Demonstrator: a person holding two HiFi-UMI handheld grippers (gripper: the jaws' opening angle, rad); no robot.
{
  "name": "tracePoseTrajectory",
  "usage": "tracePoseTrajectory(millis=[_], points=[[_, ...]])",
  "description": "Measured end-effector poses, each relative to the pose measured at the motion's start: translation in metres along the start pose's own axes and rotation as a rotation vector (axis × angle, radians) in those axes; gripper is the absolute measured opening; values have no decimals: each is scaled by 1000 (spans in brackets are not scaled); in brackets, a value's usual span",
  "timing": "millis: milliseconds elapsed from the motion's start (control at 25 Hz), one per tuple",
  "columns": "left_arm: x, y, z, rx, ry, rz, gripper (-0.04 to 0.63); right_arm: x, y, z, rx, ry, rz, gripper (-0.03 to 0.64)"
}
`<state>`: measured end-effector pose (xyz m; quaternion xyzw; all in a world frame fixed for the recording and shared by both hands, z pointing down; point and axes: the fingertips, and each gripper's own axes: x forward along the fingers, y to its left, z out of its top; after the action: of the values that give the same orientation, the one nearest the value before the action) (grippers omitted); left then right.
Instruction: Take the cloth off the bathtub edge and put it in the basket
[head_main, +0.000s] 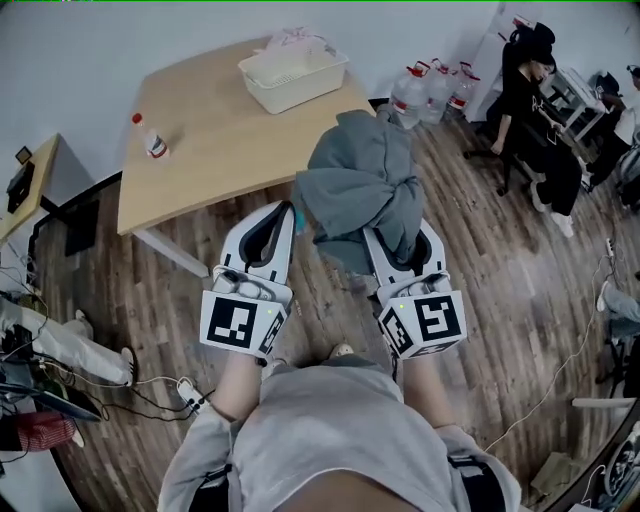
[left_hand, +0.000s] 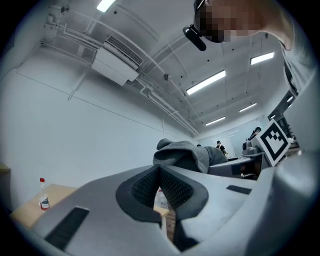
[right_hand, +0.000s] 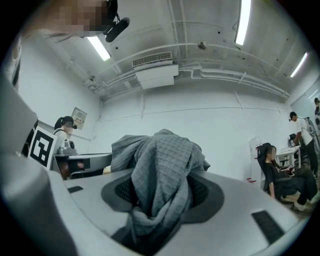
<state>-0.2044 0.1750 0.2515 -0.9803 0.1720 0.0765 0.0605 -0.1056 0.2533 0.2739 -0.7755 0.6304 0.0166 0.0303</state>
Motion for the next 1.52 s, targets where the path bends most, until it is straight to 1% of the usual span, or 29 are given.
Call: tracePoseTrajectory(millis=[200,360,520,760,1080,1320,1520], points=[[15,-21,-6,5,-3,49,-3,-5,-28,-3,11,-10,48,216],[23,-29,-12,13,24,58,-3,-3,-38,-5,23,-7,73,216],[32,-29,-14,12,30,67,-3,2,-46,-8,39,-14,89,216],[46,-21,-26,4,30,65,-3,14,-54,-17,28,-6,75,216],[82,11,-30,-5,17,40,-3,56,-70,-19,34,5,26,216],[113,52,-35,-7,13,21,-3,105,-71,-18,33,4,13,216],[139,84,-41,-6,12,-9,-3,146,-73,-17,36,-2,-4,216]])
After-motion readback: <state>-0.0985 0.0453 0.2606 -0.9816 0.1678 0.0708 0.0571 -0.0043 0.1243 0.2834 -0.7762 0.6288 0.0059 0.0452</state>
